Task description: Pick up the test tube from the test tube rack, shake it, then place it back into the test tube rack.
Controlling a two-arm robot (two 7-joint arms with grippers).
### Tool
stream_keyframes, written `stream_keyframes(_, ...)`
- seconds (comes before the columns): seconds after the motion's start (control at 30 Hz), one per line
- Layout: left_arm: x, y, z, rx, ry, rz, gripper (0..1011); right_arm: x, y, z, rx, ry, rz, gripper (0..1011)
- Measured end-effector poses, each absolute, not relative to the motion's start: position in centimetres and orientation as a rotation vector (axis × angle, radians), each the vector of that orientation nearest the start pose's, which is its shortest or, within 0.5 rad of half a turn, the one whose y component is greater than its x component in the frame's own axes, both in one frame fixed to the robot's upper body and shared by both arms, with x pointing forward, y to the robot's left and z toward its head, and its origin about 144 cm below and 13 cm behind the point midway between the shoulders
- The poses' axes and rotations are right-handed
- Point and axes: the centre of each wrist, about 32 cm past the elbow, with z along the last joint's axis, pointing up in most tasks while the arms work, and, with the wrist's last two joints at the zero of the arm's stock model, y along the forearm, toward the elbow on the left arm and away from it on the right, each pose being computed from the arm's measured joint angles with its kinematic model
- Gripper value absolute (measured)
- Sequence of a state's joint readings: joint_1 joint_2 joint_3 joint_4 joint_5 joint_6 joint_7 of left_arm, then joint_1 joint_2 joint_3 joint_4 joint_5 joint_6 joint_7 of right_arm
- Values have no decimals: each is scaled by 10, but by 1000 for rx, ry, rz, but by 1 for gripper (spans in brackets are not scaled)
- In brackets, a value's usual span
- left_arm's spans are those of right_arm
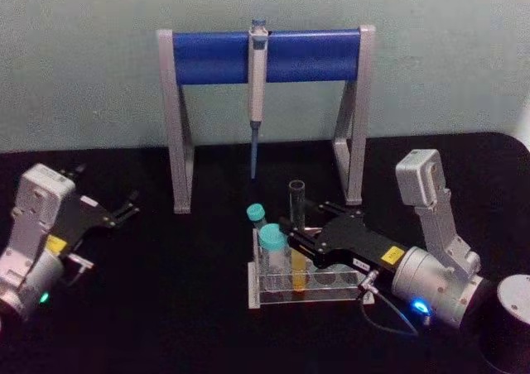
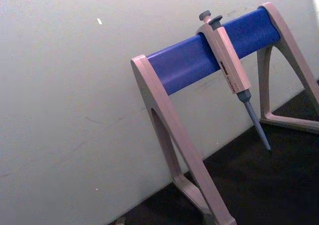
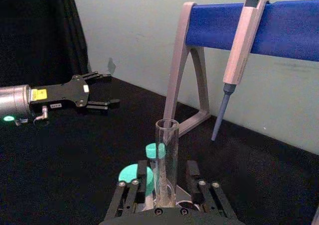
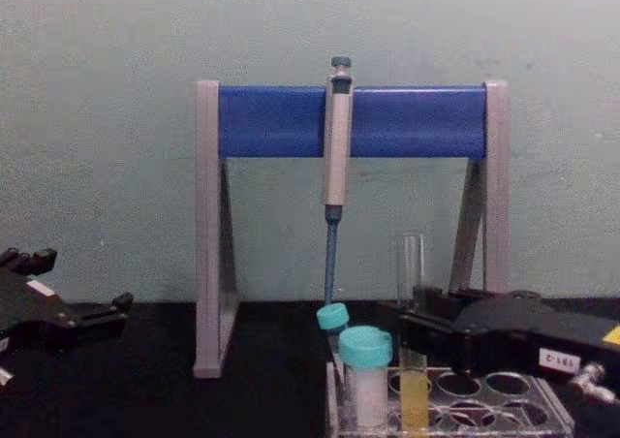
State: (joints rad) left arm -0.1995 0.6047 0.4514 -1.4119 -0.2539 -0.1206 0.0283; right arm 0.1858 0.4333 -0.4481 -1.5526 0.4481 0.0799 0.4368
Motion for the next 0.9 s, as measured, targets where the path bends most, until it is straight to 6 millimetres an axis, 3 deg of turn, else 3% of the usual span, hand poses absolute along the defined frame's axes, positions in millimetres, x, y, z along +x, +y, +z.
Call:
stream_keyframes(0.17, 489, 310, 1140, 304, -285, 1248, 1001, 484, -226, 1165, -92, 65, -738, 357)
stream_keyframes(0.33, 489, 310, 1140, 304, -285, 1248, 1001, 484, -226, 1165, -92, 65, -738, 229)
stream_keyframes(0.9, 489, 310, 1140, 304, -285, 1248, 1001, 484, -226, 1165, -90, 64, -736, 222)
